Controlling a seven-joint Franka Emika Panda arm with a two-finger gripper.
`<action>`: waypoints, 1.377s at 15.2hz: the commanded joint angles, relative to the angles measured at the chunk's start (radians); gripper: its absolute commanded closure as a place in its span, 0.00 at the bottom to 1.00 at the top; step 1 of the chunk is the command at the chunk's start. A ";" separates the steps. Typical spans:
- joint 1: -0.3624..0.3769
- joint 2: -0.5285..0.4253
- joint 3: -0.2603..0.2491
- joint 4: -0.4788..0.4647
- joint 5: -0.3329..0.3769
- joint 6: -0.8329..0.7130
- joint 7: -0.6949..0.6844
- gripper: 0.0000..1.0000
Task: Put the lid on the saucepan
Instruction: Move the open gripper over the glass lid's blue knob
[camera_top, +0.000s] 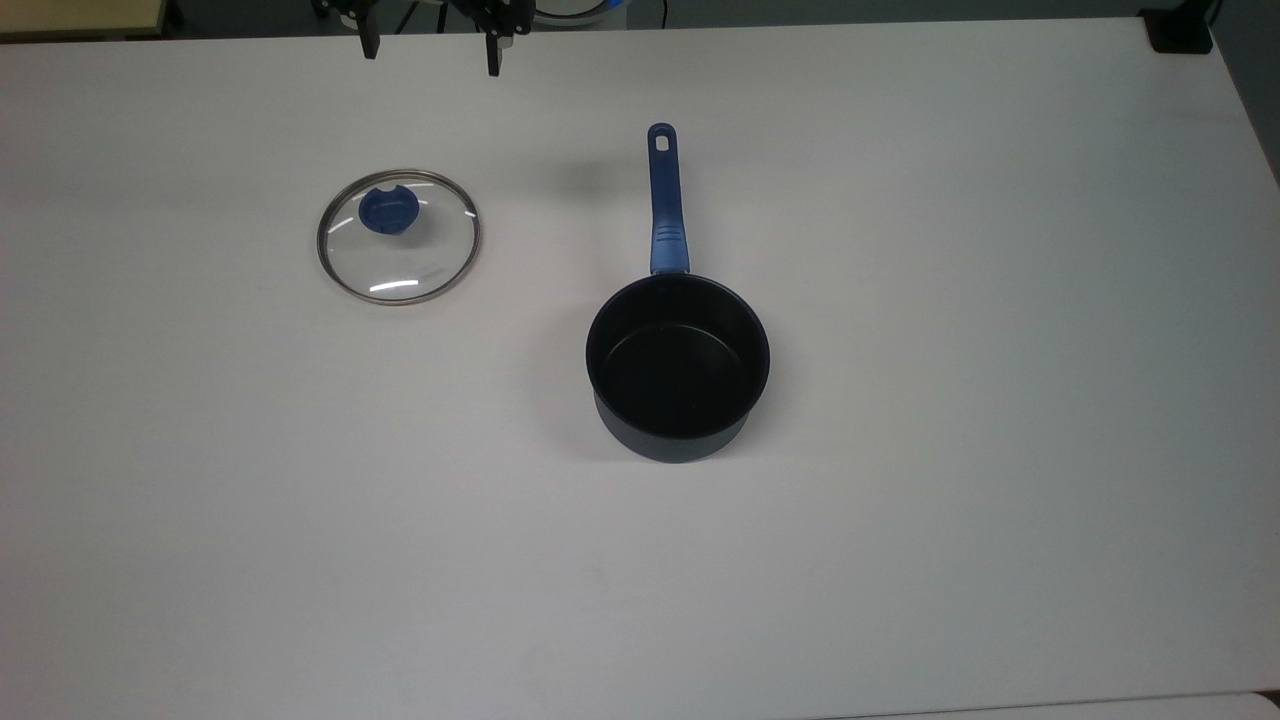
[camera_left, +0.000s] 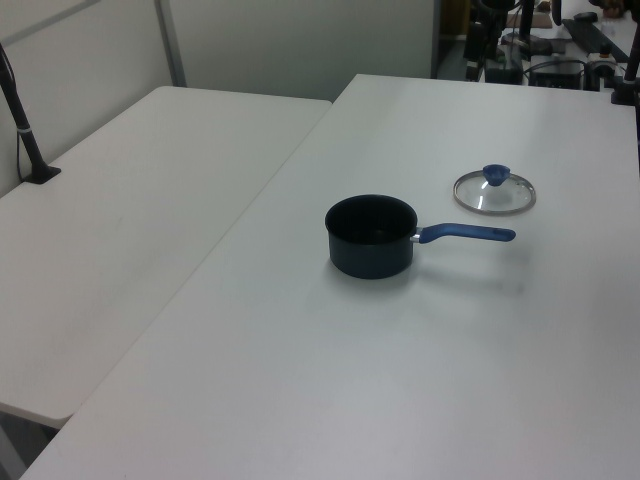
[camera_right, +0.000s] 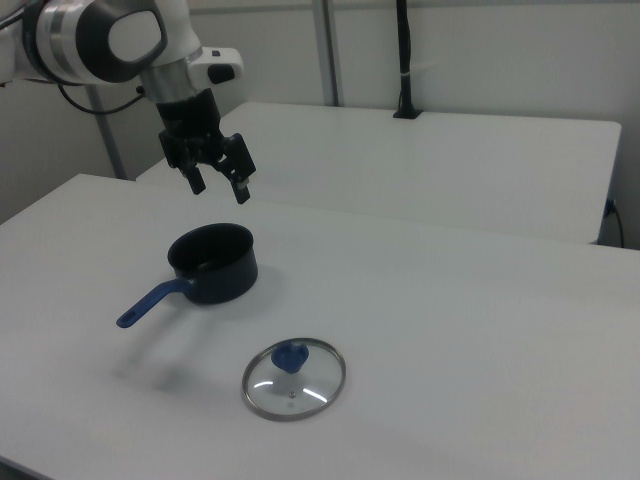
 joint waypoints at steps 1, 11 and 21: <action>0.017 0.003 -0.015 0.014 0.019 -0.013 -0.007 0.00; 0.013 -0.005 -0.041 0.016 0.018 -0.025 -0.026 0.00; -0.049 0.004 -0.079 -0.248 -0.096 0.064 -0.271 0.00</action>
